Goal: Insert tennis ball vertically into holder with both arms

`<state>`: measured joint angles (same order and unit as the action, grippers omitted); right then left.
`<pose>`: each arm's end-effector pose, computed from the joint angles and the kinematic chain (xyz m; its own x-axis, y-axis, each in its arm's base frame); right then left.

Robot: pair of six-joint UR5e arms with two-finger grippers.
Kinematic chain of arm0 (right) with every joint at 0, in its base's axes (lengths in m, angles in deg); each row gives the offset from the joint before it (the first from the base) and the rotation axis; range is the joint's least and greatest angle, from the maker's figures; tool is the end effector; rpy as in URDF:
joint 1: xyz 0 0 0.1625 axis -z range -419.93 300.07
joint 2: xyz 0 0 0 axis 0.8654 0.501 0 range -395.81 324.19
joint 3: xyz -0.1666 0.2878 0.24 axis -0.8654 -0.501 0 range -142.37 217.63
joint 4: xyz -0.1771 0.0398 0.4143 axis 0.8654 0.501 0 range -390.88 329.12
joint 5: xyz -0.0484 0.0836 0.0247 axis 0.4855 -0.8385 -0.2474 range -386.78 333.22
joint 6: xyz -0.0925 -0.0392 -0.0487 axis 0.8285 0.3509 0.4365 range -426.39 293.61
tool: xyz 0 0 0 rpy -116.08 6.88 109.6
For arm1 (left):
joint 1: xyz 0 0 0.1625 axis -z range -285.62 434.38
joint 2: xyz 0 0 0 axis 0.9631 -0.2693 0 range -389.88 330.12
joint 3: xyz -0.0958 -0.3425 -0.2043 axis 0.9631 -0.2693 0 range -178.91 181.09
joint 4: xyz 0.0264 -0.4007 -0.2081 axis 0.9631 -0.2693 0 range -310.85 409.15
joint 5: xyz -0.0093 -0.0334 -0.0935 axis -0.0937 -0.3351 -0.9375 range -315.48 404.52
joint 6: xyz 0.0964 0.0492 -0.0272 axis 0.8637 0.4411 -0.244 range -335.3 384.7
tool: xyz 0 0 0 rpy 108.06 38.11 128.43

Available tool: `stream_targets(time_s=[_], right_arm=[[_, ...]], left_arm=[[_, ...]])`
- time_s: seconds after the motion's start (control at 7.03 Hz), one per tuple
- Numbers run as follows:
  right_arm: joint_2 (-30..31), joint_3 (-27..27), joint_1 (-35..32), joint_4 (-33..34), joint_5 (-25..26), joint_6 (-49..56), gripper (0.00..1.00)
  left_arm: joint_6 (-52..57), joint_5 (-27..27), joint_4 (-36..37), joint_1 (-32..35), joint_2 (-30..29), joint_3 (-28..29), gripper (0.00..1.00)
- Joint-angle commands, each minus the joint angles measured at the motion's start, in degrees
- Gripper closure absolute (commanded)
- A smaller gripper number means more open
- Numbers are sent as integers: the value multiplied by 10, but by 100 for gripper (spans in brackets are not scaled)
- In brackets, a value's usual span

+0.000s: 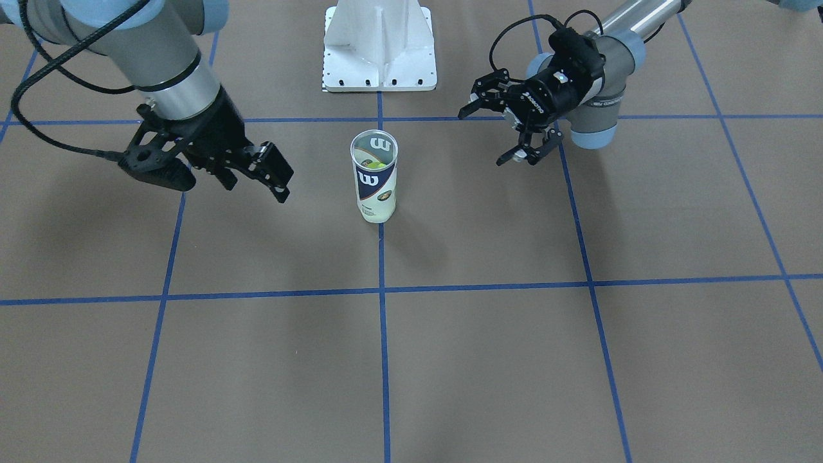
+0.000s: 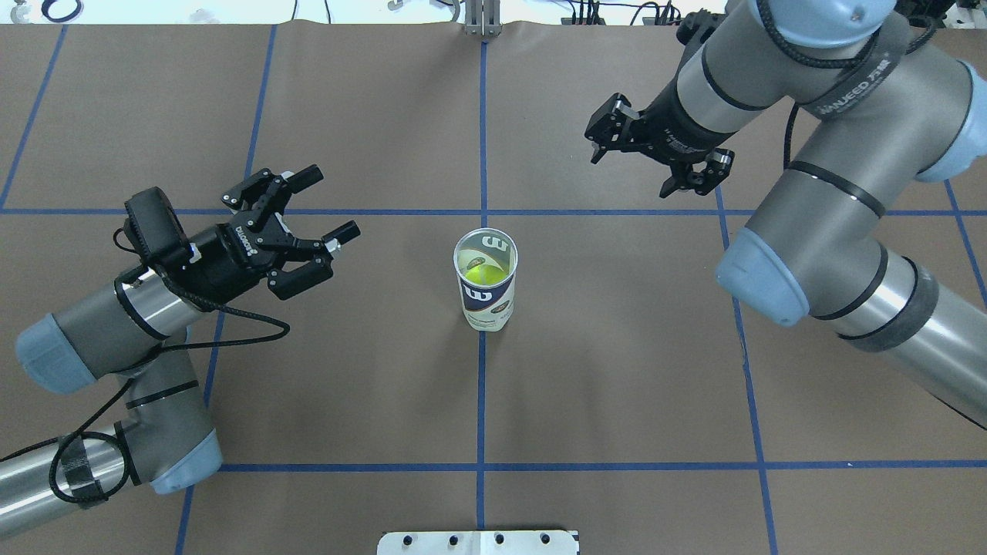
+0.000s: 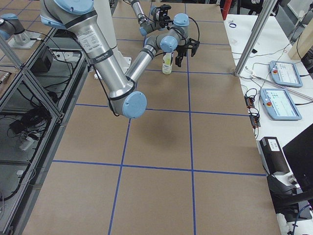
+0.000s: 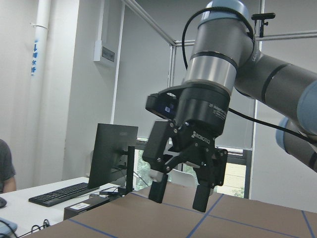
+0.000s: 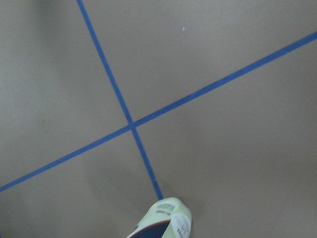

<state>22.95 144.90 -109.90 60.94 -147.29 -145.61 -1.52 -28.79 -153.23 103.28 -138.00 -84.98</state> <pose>-0.3513 -0.5373 0.1829 0.5123 0.3595 0.7799 -0.3321 0.9205 -0.2061 0.4217 -0.4218 0.3025 0.3660 0.7795 -0.5084 0.7617 0.0629 0.6449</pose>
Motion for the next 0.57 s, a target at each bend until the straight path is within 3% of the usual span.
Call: stream_targets(time_s=[0.0, 0.28, 0.43], right_arm=[[55, -36, -76, -1, 1, 157, 0], [78, -78, -135, -1, -3, 291, 0], [88, -86, -156, -1, -3, 330, 0]], left_arm=[[-28, 76, 30, 27, 1, 48, 6], [-91, 65, 149, 90, 10, 51, 1], [-94, 24, 216, 126, 10, 49, 1]])
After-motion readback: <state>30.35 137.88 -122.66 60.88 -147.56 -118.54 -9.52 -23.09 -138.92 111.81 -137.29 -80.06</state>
